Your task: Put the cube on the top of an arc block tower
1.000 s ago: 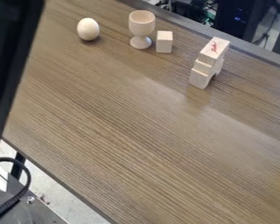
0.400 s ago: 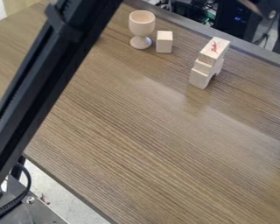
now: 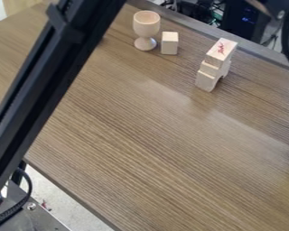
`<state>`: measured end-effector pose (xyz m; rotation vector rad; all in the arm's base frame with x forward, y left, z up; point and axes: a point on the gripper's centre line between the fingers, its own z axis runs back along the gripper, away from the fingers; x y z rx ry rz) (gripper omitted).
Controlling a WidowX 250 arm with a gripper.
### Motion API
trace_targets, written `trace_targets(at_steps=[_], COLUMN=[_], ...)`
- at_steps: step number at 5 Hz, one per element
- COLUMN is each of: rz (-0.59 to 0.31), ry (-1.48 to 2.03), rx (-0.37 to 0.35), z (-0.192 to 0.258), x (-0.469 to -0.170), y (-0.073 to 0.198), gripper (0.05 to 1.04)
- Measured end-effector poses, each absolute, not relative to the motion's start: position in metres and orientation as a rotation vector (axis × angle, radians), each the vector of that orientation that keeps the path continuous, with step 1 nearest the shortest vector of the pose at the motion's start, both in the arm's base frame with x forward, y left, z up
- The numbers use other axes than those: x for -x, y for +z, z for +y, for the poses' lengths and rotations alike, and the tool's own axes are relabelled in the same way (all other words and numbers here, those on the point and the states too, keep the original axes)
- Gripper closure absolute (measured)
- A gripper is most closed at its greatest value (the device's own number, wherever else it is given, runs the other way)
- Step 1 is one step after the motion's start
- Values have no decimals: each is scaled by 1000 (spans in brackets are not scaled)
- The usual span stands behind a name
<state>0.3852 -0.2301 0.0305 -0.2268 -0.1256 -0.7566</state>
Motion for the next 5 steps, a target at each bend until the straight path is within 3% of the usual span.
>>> trace_targets(at_steps=[2,4,5], rz=[-143,-334,-335], ry=[-743,-513,-405], rx=[201,153,99], z=[-220,-165,-137], x=[-391,-433,-443], y=[31,108,115], gripper=[458,458,458])
